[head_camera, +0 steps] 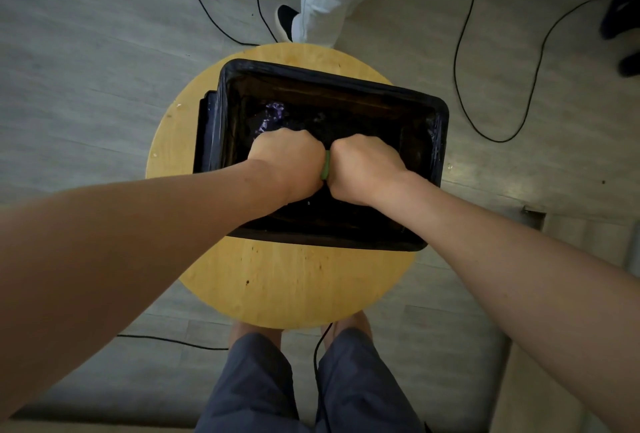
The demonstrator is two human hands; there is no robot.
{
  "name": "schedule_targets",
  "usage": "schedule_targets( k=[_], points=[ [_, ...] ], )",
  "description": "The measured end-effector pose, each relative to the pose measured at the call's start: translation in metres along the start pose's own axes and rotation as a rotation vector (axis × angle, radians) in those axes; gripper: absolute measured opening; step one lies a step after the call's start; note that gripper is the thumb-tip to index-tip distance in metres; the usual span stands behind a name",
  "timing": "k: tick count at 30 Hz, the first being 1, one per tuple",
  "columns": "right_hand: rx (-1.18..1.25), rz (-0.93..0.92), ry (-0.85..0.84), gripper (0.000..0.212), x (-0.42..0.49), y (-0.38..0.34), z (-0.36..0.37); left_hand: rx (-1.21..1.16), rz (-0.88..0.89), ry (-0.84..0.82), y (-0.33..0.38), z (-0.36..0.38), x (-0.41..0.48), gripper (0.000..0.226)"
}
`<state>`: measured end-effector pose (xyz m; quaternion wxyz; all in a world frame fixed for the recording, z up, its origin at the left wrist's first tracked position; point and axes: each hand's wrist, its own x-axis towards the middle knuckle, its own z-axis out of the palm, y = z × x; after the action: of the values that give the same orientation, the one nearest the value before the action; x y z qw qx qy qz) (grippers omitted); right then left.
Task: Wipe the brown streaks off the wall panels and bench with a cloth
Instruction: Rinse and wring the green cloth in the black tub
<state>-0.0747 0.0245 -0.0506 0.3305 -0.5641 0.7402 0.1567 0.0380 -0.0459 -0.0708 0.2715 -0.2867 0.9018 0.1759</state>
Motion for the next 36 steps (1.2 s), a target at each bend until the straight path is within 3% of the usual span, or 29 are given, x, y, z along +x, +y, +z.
schedule_targets(
  k=[3, 6, 8, 10, 13, 17, 21, 27, 32, 36],
  points=[
    [0.008, 0.000, 0.012, 0.020, -0.003, -0.001, 0.001, -0.006, -0.002, 0.014, 0.000, -0.002, -0.006, 0.019],
    [0.065, 0.009, 0.063, 0.008, -0.014, 0.002, 0.009, -0.122, -0.021, -0.181, 0.003, -0.016, -0.009, 0.025],
    [0.136, 0.011, 0.078, 0.034, -0.027, 0.008, 0.018, -0.258, -0.035, -0.356, 0.006, -0.031, -0.007, 0.032],
    [0.340, 0.024, 0.106, 0.049, -0.049, 0.018, 0.021, -0.423, -0.065, -0.438, 0.015, -0.048, -0.008, 0.040],
    [0.716, 0.098, 0.212, 0.057, -0.095, 0.046, 0.016, -0.592, -0.054, -0.500, 0.044, -0.073, -0.011, 0.072],
    [1.094, 0.198, 0.317, 0.042, -0.158, 0.089, 0.024, -0.752, 0.081, -0.523, 0.112, -0.098, -0.016, 0.074],
    [1.357, 0.369, 0.439, 0.032, -0.219, 0.146, 0.047, -0.709, 0.214, -0.504, 0.212, -0.106, -0.014, 0.055],
    [1.511, 0.649, 0.783, 0.019, -0.363, 0.276, 0.118, -0.622, 0.393, -0.392, 0.436, -0.083, -0.008, 0.026],
    [1.411, 0.878, 0.988, 0.035, -0.485, 0.377, 0.183, -0.506, 0.502, -0.329, 0.612, -0.067, -0.039, 0.052],
    [1.327, 0.931, 1.109, 0.020, -0.588, 0.435, 0.218, -0.352, 0.524, -0.316, 0.750, -0.052, -0.076, 0.068]
  ],
)
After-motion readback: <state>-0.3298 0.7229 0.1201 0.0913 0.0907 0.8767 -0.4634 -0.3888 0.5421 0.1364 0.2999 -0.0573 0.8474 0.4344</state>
